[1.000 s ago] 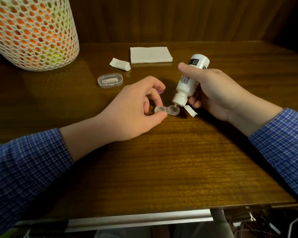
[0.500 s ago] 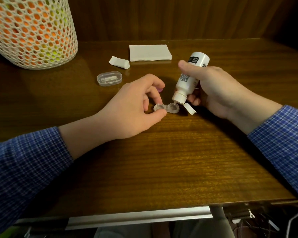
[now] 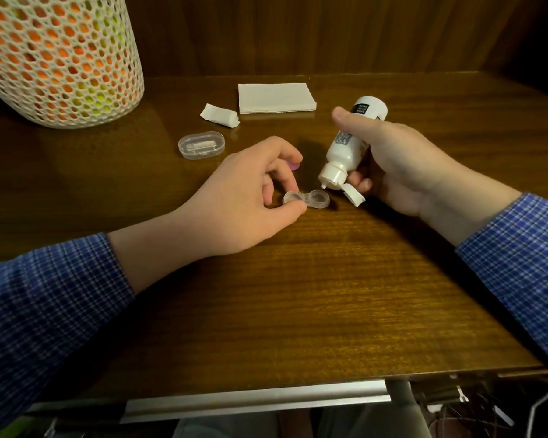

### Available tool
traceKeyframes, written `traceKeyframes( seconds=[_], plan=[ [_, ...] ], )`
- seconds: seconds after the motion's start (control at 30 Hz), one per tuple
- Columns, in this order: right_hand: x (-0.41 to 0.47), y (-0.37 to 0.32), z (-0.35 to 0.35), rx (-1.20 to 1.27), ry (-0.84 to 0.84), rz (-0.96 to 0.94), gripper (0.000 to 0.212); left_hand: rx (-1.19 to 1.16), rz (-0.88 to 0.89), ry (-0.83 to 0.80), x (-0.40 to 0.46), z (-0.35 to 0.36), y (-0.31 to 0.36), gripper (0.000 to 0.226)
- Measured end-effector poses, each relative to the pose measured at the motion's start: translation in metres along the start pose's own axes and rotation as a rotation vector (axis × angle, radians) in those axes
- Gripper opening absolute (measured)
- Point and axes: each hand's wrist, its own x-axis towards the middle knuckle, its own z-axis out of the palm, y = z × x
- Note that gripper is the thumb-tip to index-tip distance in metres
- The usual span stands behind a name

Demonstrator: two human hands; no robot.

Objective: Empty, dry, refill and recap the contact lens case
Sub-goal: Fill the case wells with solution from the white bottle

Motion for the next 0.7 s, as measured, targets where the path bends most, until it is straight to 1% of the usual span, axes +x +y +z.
traceKeyframes(
  seconds=[0.23,0.7],
  plan=[
    [-0.0023,0.0006,0.0022,-0.030,-0.003,-0.028,0.039,-0.006,0.004,0.009,0.0006,0.0006,-0.0022,0.053],
    [-0.0024,0.0006,0.0025,-0.031,0.007,-0.024,0.038,-0.010,0.008,0.010,0.0017,0.0010,-0.0036,0.053]
  ],
)
